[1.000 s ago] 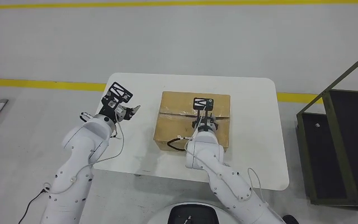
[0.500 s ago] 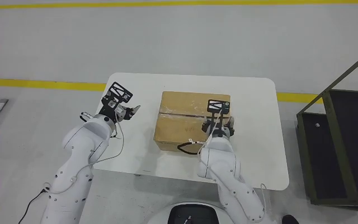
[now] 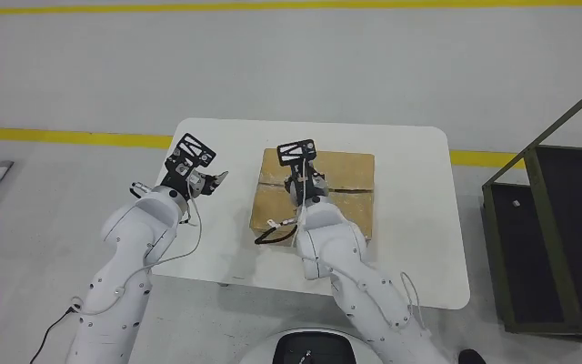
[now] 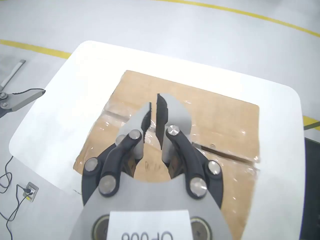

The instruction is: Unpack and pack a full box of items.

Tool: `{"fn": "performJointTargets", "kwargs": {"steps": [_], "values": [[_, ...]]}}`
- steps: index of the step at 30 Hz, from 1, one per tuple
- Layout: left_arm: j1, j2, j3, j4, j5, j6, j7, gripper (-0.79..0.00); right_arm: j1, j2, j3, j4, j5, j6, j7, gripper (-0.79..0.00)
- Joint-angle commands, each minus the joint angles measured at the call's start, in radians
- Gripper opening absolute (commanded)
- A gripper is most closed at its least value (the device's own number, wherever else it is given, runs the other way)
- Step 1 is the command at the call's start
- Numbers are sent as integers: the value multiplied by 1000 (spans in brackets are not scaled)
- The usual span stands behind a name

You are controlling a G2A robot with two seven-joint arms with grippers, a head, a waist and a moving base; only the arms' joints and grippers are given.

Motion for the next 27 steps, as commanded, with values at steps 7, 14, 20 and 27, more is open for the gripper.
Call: {"fn": "performJointTargets", "kwargs": {"steps": [7,14,20,27], "values": [[0,0,0,0,0,0,0,0,39,-28,-8,170,39,90,38,-785],[0,0,0,0,0,0,0,0,5,-23,40,133,-72,127,153,-785],[0,0,0,0,0,0,0,0,-40,-17,89,58,-163,136,213,-785],[0,0,0,0,0,0,0,0,-92,-18,128,-21,-236,153,261,-785]]}}
